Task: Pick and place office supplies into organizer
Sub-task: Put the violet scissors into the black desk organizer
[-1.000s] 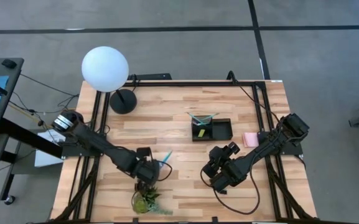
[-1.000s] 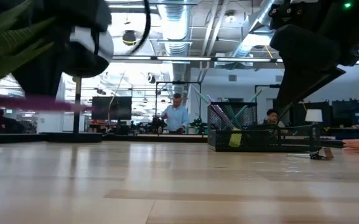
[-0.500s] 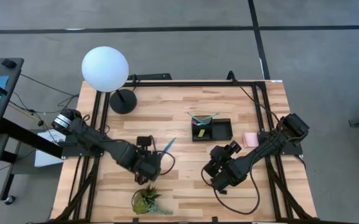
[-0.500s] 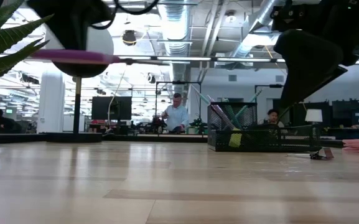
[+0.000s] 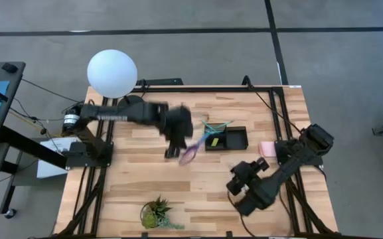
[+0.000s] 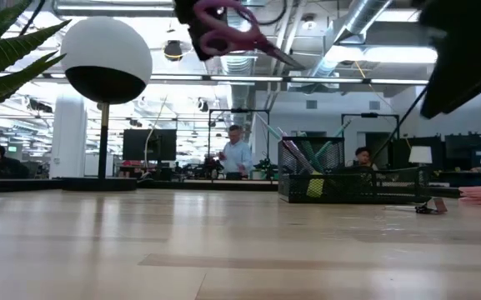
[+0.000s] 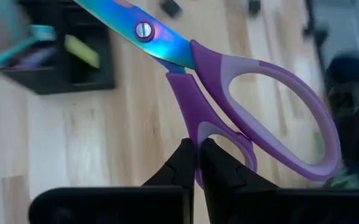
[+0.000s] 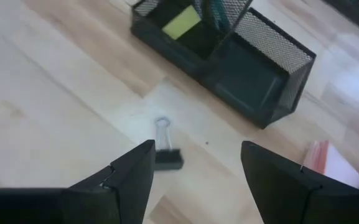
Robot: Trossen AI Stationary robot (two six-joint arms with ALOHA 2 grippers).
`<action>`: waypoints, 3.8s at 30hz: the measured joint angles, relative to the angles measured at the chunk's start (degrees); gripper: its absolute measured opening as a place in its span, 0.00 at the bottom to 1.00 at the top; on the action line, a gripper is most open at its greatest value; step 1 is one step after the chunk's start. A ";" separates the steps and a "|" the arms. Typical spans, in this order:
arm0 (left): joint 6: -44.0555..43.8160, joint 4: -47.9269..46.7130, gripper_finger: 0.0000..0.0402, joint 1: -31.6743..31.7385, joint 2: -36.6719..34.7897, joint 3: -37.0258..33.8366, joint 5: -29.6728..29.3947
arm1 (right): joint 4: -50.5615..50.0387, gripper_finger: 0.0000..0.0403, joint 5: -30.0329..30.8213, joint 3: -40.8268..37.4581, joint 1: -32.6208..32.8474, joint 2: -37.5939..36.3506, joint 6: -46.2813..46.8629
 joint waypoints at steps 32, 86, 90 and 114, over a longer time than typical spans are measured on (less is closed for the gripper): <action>13.03 -28.52 0.00 6.69 27.22 32.67 7.27 | 0.39 0.58 -0.13 0.18 2.92 -0.02 6.09; 23.24 -34.78 0.00 2.85 26.05 45.03 9.22 | 49.89 0.40 37.51 4.05 -10.43 -0.02 -97.93; 23.19 -34.85 0.00 2.36 26.05 45.06 9.38 | 53.00 0.42 37.45 4.05 -12.39 -0.02 -102.18; 21.26 -35.32 0.04 2.36 26.12 45.12 9.06 | 55.32 0.09 31.34 4.05 -13.39 -0.02 -101.40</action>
